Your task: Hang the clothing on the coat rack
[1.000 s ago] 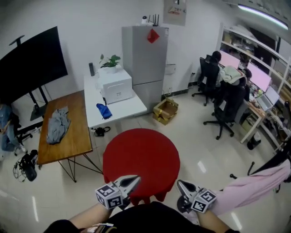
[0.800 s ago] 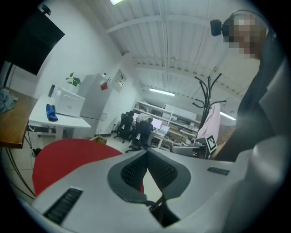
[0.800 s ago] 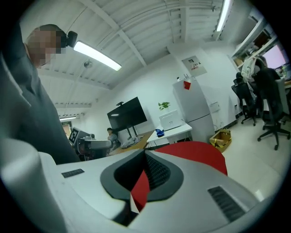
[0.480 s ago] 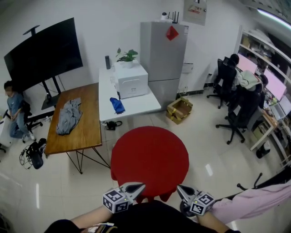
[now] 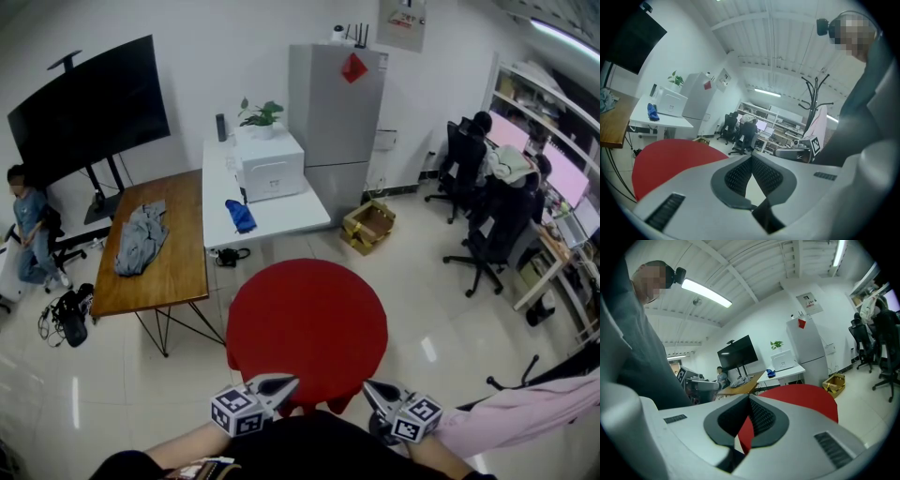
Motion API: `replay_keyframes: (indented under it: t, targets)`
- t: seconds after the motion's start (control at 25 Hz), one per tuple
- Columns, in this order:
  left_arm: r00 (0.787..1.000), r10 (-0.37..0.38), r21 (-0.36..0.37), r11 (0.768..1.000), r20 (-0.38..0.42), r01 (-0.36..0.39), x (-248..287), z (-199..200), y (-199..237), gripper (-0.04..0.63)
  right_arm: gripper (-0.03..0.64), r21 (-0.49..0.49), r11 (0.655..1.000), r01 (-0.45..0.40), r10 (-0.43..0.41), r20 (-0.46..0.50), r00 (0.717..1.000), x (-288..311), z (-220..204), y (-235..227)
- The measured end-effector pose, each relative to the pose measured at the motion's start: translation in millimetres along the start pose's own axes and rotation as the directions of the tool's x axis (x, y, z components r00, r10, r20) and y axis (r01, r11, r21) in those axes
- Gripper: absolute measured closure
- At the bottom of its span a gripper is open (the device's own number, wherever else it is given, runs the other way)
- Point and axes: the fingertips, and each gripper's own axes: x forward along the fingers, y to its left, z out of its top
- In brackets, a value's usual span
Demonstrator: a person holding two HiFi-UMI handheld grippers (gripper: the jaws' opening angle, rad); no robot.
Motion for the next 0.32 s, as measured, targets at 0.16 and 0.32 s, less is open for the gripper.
replay_keyframes:
  t: [0.16,0.32]
  targets:
    - [1.0,-0.006,-0.001,1.0,-0.002,0.006,-1.6,-2.5,-1.6,0.595,0.617,-0.004,1.0,0.0,0.0,0.003,1.0,-0.3,0.6,1.8]
    - [1.0,-0.009,-0.002,1.0,0.0,0.009,-5.0,-3.7,-3.3,0.595,0.617,-0.007,1.0,0.001,-0.001,0.004,1.0,-1.1,1.1,4.5]
